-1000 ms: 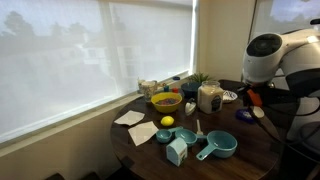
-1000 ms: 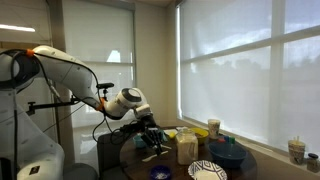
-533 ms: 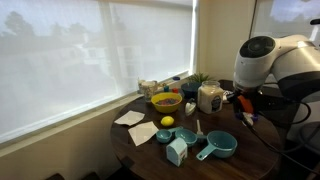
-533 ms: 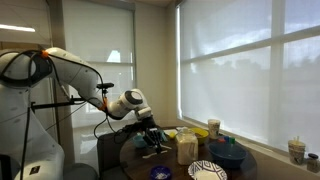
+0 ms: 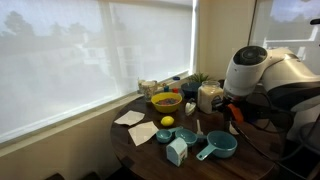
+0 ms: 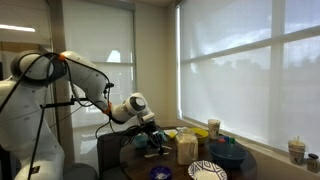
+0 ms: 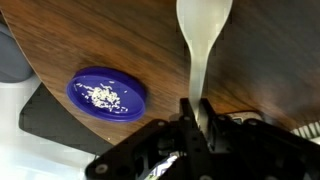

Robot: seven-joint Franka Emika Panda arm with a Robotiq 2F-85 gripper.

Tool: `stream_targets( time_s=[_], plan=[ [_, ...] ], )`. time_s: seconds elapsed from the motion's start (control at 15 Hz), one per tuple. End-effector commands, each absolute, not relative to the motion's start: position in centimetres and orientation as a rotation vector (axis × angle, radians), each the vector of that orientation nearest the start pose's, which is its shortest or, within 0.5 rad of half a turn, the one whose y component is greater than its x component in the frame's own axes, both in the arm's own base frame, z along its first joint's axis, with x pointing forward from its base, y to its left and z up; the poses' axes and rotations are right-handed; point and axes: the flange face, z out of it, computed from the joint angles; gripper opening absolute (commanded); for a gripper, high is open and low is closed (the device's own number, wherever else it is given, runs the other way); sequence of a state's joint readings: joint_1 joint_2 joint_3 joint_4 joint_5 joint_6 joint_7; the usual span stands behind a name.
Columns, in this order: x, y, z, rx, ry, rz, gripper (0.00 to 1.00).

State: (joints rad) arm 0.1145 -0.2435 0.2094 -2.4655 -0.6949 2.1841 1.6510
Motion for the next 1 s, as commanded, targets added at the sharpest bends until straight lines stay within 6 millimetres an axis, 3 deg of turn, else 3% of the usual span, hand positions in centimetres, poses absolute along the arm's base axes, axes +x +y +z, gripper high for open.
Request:
stream_targets(
  time_s=[0.0, 0.13, 0.67, 0.93],
  plan=[
    [44.3, 13.1, 38.3, -3.047, 1.475, -0.794, 0.38],
    [44.4, 13.1, 38.7, -3.055, 1.464, -0.818, 0.43],
    [43.4, 11.3, 39.9, -3.253, 1.264, -0.779, 0.98],
    [43.0, 9.9, 40.5, -3.324, 1.168, -0.760, 1.00]
  ],
)
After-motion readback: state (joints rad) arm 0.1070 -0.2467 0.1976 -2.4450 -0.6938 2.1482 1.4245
